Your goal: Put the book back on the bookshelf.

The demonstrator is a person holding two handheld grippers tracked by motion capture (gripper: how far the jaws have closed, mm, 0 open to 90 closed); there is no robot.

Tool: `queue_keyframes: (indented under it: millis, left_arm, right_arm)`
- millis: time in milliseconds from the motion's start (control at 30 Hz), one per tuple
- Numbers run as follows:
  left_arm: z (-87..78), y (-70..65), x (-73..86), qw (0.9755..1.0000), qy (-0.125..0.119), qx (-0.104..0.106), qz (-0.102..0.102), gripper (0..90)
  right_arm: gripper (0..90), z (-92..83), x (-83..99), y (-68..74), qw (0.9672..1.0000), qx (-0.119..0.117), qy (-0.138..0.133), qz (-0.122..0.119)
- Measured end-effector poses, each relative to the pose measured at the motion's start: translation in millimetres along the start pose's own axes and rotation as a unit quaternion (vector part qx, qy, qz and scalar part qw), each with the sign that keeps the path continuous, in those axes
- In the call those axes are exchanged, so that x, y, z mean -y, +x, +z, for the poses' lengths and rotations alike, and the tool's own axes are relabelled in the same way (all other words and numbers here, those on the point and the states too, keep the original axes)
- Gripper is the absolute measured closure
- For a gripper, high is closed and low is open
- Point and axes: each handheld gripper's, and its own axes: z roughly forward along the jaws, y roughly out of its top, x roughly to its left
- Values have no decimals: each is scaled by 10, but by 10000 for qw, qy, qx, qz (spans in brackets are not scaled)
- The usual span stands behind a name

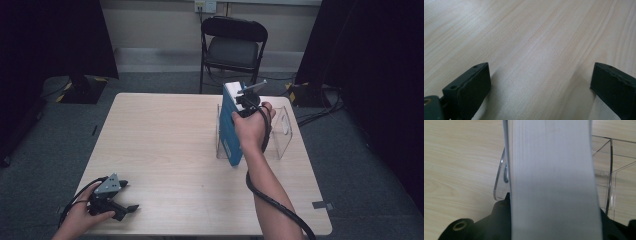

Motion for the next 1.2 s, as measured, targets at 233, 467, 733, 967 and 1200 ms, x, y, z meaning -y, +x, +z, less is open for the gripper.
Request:
queue_keyframes:
  millis: [233, 467, 733, 967, 1200]
  left_arm:
    - [0, 3, -2, 10000, 20, -2, 44, 17]
    - [2, -5, 0, 10000, 6, 10, -3, 17]
    - [3, -3, -3, 10000, 21, 7, 38, 11]
    - [3, -3, -2, 10000, 19, 6, 37, 10]
    - [3, -3, -2, 10000, 18, 7, 39, 10]
  right_arm:
    - [618, 40, -69, 24, 9999, 88, 59, 44]
    - [619, 65, -89, 73, 9999, 150, -52, -40]
    - [561, 37, -99, 67, 9997, -67, -249, -5]
    - [360, -109, -23, 14, 9997, -174, -190, -22]
    - [288, -161, 76, -20, 9992, -261, -214, -226]
